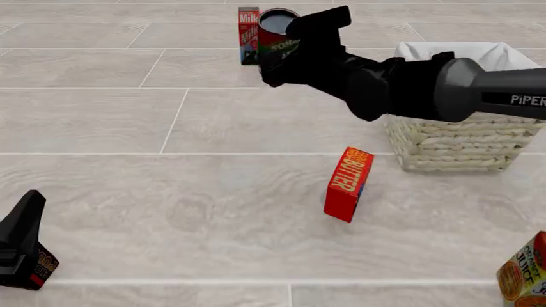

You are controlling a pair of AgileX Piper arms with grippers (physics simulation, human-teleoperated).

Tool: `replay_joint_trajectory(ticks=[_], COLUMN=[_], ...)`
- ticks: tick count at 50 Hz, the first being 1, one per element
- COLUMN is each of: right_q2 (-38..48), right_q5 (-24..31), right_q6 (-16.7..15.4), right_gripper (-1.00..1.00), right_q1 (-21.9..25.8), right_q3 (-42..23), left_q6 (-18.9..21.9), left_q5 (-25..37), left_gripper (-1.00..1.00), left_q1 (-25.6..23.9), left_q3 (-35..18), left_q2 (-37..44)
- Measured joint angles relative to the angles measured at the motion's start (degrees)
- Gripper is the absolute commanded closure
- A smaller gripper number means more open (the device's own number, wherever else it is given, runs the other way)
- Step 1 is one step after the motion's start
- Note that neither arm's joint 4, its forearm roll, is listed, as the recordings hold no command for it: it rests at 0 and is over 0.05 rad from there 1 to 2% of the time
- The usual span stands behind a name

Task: Pick the tomato sauce and place it in the basket.

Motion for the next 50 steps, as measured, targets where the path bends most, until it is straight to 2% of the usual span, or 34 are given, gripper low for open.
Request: replay_joint_trajectory(ticks=[24, 50], right_q2=[-10.34, -17.04], right_q5=[0.0, 0.62], right_q6=[0.24, 0.2], right_gripper=[1.0, 1.0], right_q1=[-3.67, -12.71], right_q3=[6.78, 10.59], left_q6=[0.0, 0.0], left_q5=[0.0, 0.0], left_gripper=[-1.0, -1.0], left_q1=[0.0, 0.0], left_q3=[0.0, 0.0], left_q2=[0.0, 0.0])
